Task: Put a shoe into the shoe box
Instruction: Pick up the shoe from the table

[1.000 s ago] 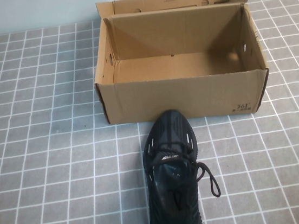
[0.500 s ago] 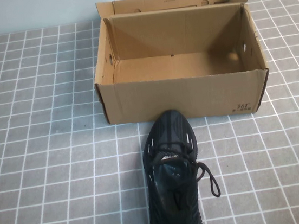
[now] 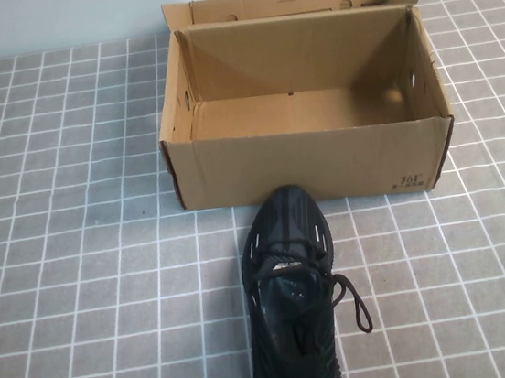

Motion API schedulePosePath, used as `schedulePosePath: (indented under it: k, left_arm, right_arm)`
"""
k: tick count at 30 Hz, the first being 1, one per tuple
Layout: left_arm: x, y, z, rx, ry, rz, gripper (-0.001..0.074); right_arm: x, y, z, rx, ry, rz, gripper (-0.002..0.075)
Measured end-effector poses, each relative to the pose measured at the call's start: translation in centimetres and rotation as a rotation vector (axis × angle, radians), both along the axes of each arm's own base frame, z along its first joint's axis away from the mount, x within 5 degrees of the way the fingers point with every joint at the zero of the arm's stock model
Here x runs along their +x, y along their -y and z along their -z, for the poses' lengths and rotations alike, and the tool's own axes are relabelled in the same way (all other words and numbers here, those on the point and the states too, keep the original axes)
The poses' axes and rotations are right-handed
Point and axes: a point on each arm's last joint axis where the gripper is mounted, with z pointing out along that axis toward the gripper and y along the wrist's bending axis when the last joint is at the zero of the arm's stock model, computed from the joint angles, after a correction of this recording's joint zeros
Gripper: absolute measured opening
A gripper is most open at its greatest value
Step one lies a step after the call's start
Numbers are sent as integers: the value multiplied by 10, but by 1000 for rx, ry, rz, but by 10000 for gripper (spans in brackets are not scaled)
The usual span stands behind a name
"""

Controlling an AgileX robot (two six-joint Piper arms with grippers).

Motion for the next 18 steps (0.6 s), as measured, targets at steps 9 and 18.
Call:
schedulePosePath:
  k: [9,18]
  left_arm:
    - [0,0,0,0,0,0,-1]
    - [0,0,0,0,0,0,-1]
  right_arm:
    - [87,-20,-22,-154,-129,-205,-16]
    - [125,-124,-32,-350,-57,-626,-15]
